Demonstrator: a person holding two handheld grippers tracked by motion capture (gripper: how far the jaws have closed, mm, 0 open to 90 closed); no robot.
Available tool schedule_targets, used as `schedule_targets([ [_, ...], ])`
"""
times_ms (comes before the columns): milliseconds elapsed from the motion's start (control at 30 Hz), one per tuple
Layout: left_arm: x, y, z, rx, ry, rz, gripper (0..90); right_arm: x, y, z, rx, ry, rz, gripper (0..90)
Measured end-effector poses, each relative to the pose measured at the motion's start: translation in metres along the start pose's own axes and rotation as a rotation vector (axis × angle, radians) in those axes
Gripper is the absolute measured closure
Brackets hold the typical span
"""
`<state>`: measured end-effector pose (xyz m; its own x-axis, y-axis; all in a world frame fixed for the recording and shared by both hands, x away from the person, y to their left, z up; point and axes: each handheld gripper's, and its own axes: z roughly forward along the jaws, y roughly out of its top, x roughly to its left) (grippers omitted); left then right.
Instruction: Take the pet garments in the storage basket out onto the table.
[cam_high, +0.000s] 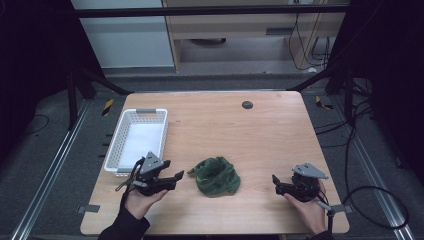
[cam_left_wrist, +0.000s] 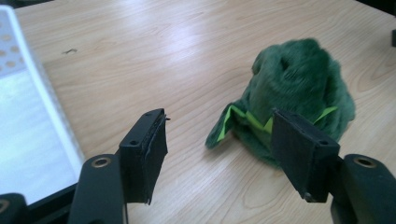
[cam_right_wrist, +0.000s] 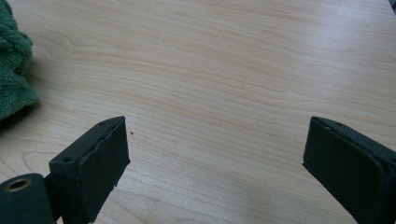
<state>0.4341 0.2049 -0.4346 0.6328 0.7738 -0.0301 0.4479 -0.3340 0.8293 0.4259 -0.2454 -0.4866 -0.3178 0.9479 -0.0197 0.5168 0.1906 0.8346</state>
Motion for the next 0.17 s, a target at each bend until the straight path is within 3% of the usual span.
schedule_targets([
  [167,0.002,-0.015,0.0,0.008,0.0,-0.02,35.8,0.001,-0.001,0.0,-0.001,0.004,-0.006,6.7],
])
